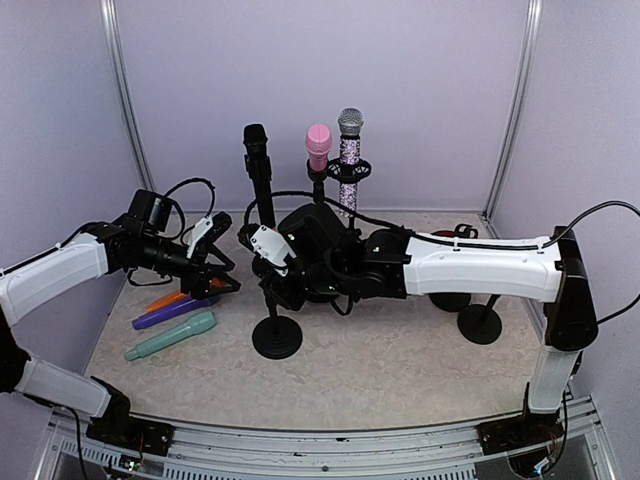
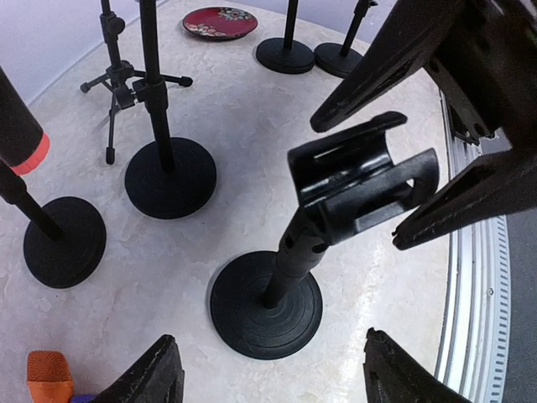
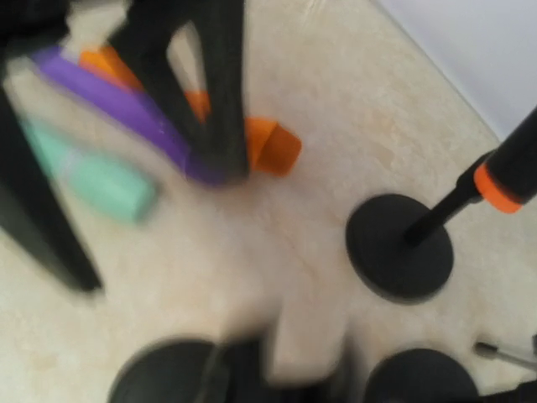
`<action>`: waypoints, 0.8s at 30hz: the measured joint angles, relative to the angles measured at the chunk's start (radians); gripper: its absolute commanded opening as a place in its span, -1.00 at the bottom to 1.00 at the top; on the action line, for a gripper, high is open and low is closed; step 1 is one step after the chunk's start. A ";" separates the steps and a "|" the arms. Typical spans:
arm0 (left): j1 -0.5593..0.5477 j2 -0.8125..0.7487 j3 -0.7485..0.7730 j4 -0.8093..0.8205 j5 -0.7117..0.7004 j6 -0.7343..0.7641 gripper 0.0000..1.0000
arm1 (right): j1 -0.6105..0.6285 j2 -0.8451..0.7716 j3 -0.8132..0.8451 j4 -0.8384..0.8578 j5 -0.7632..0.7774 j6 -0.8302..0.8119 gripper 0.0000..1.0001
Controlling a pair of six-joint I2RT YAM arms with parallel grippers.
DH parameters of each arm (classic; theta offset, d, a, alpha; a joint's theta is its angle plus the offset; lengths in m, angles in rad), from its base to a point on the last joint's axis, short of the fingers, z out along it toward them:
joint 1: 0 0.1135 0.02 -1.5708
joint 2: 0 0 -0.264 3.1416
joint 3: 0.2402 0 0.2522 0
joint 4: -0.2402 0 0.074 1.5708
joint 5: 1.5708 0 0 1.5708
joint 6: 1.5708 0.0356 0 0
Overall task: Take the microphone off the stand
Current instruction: Adjust the microphone stand.
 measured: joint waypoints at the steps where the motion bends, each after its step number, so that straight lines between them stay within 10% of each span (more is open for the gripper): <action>1: 0.003 0.000 0.000 0.003 0.000 0.000 0.52 | 0.000 0.000 0.000 -0.022 0.004 0.003 0.38; 7: 0.047 0.000 0.000 0.004 0.006 0.001 0.64 | -0.009 0.010 0.000 -0.055 -0.015 0.026 0.62; 24: 0.171 -0.003 0.037 -0.014 0.035 0.005 0.77 | -0.073 -0.024 -0.047 0.042 -0.179 0.094 0.50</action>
